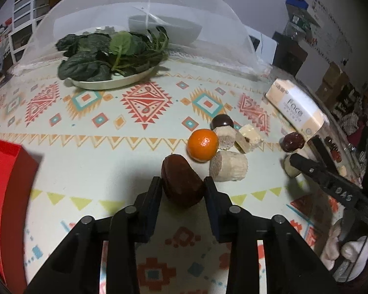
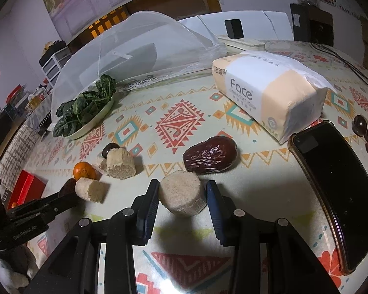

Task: Organize fruits
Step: 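Carry the date and yam slice into the red tray and open both grippers, then grasp a mandarin with the left gripper while the right gripper grasps another white yam slice, then carry both items to the red tray, open the left gripper while the right gripper lowers the yam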

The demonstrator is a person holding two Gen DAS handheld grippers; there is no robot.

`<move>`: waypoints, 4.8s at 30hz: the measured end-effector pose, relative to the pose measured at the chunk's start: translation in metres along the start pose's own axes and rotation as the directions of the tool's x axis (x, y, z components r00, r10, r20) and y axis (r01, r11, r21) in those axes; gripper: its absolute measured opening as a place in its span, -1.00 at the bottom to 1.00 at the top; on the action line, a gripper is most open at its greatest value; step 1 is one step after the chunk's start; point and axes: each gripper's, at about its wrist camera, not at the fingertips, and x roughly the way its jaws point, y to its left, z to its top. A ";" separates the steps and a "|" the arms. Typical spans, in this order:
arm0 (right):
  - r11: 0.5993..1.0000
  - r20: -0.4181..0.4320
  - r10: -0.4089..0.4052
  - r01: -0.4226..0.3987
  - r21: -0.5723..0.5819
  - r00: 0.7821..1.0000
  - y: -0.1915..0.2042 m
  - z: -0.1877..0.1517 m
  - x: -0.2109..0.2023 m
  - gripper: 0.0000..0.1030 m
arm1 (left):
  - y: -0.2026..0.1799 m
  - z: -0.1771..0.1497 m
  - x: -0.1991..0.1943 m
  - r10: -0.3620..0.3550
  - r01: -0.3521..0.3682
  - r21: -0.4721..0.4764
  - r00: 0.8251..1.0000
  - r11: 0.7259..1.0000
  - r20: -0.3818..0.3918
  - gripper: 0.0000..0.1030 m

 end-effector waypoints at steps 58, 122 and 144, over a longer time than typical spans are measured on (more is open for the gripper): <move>0.881 -0.190 0.287 -0.337 -0.333 0.939 0.345 -0.053 0.019 -0.03 | 0.242 -0.106 -0.221 0.240 -0.087 -0.473 0.932 0.877 0.273 0.74; 0.986 0.008 0.169 -0.169 0.005 0.986 0.046 -0.022 -0.012 -0.26 | -0.031 0.032 0.026 0.004 -0.005 0.223 1.000 0.975 0.003 -0.06; 0.989 0.009 0.144 -0.144 -0.032 0.990 0.053 -0.027 -0.010 -0.26 | -0.004 0.003 -0.024 -0.006 0.003 0.087 0.999 0.996 0.039 -0.41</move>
